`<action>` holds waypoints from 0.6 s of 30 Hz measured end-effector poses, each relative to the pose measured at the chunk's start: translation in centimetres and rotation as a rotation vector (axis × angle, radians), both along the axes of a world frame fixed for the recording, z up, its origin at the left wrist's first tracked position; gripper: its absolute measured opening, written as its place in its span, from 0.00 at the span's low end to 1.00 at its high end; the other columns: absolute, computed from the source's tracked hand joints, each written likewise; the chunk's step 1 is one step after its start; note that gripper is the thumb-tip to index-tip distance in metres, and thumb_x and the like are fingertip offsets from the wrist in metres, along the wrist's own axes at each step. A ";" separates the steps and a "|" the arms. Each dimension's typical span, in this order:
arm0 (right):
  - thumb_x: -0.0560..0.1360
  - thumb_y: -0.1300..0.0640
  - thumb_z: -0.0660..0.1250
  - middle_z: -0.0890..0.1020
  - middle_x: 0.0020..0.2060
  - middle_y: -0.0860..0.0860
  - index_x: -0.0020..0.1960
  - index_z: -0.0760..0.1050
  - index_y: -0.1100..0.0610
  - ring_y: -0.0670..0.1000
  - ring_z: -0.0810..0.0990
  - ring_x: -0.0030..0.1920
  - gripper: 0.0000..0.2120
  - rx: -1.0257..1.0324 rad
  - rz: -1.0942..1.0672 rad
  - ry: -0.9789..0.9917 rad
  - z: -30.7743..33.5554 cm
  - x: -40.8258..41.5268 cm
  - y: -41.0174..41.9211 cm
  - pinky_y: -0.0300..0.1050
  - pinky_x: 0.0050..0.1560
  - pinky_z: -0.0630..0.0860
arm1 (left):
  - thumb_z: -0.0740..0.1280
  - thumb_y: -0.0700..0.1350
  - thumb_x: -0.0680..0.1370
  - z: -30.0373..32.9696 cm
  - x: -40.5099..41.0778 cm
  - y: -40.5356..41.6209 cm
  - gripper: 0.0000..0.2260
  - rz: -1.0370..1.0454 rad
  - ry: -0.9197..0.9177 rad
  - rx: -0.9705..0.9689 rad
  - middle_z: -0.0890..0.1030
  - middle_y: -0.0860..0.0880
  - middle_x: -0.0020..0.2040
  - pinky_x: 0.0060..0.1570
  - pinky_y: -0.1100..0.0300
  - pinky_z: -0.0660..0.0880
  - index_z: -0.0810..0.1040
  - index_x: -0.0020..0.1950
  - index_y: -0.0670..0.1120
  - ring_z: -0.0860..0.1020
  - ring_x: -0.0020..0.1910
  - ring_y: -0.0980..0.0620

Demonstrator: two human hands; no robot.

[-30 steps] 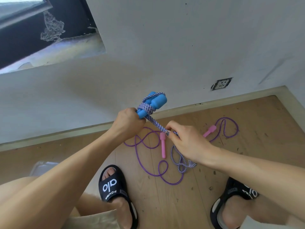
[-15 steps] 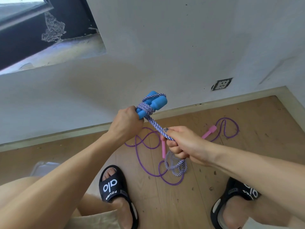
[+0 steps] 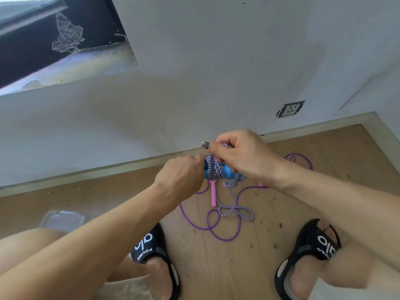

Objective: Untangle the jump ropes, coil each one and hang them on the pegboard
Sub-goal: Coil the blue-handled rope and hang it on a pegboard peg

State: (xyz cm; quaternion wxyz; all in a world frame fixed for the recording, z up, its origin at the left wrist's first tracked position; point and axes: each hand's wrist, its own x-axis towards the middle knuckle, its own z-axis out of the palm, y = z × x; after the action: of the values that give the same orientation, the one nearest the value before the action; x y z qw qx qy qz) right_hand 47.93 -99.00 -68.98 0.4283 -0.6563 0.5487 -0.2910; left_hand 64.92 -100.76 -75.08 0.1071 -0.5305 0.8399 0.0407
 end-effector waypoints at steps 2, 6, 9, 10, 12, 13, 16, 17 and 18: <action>0.77 0.41 0.67 0.66 0.23 0.50 0.31 0.69 0.61 0.46 0.62 0.25 0.27 -0.073 -0.014 0.095 0.4 -0.8 -1.2 0.42 0.29 0.60 | 0.64 0.54 0.80 1.0 -0.6 0.3 0.14 -0.048 0.040 0.009 0.81 0.48 0.46 0.38 0.52 0.75 0.71 0.59 0.48 0.81 0.42 0.43; 0.75 0.35 0.65 0.63 0.24 0.49 0.31 0.66 0.59 0.50 0.61 0.28 0.29 -0.135 0.027 0.400 0.2 -2.4 -3.5 0.47 0.33 0.59 | 0.61 0.76 0.69 2.7 -1.0 1.3 0.30 -0.137 0.097 0.072 0.69 0.55 0.33 0.33 0.56 0.70 0.70 0.52 0.50 0.73 0.32 0.48; 0.72 0.31 0.65 0.68 0.24 0.49 0.31 0.69 0.57 0.50 0.67 0.29 0.29 -0.133 0.063 0.598 0.2 -3.2 -4.0 0.45 0.32 0.61 | 0.53 0.78 0.70 3.2 -0.9 2.4 0.33 -0.227 0.096 0.050 0.74 0.52 0.35 0.34 0.53 0.74 0.69 0.48 0.48 0.75 0.32 0.45; 0.72 0.30 0.64 0.70 0.25 0.49 0.32 0.71 0.56 0.48 0.69 0.30 0.29 -0.165 0.072 0.665 0.2 -3.4 -4.2 0.45 0.33 0.62 | 0.53 0.78 0.70 3.4 -1.0 3.0 0.33 -0.277 0.100 0.067 0.73 0.52 0.35 0.35 0.54 0.74 0.69 0.48 0.48 0.76 0.33 0.45; 0.72 0.31 0.64 0.72 0.25 0.49 0.32 0.71 0.55 0.47 0.72 0.31 0.28 -0.197 0.073 0.704 -0.7 -3.6 -4.7 0.44 0.34 0.63 | 0.53 0.77 0.71 4.1 -1.4 4.2 0.32 -0.389 0.121 0.089 0.68 0.53 0.33 0.34 0.55 0.68 0.69 0.49 0.47 0.73 0.32 0.44; 0.73 0.31 0.64 0.72 0.25 0.49 0.31 0.70 0.56 0.48 0.71 0.30 0.28 -0.164 0.088 0.702 -1.3 -3.6 -4.6 0.45 0.33 0.63 | 0.53 0.76 0.71 4.6 -1.6 4.7 0.32 -0.429 0.146 0.081 0.67 0.52 0.32 0.33 0.55 0.65 0.69 0.49 0.47 0.71 0.30 0.44; 0.75 0.33 0.63 0.65 0.22 0.48 0.30 0.66 0.57 0.49 0.63 0.25 0.30 -0.068 0.130 0.548 -3.5 -3.2 -4.5 0.46 0.31 0.60 | 0.50 0.77 0.69 6.2 -1.3 4.5 0.34 -0.409 0.243 0.100 0.70 0.53 0.32 0.33 0.54 0.67 0.70 0.49 0.48 0.69 0.30 0.47; 0.77 0.34 0.62 0.64 0.22 0.48 0.30 0.67 0.56 0.47 0.62 0.23 0.29 -0.026 0.121 0.518 -3.9 -3.1 -4.3 0.46 0.30 0.60 | 0.50 0.78 0.68 6.5 -0.9 4.2 0.33 -0.370 0.296 0.136 0.74 0.52 0.33 0.33 0.53 0.69 0.70 0.50 0.50 0.71 0.30 0.47; 0.78 0.35 0.60 0.65 0.21 0.48 0.30 0.70 0.55 0.46 0.62 0.22 0.28 0.037 0.130 0.479 -4.2 -2.6 -4.2 0.45 0.29 0.60 | 0.51 0.78 0.68 6.7 -0.6 3.9 0.33 -0.330 0.352 0.165 0.76 0.52 0.34 0.34 0.53 0.71 0.71 0.52 0.51 0.73 0.31 0.49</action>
State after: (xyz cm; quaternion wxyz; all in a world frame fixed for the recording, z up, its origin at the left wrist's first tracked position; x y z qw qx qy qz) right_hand 45.30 -103.16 -73.19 0.3155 -0.7326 0.5965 -0.0890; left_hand 64.35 -96.85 -68.34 0.0075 -0.3604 0.9147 0.1829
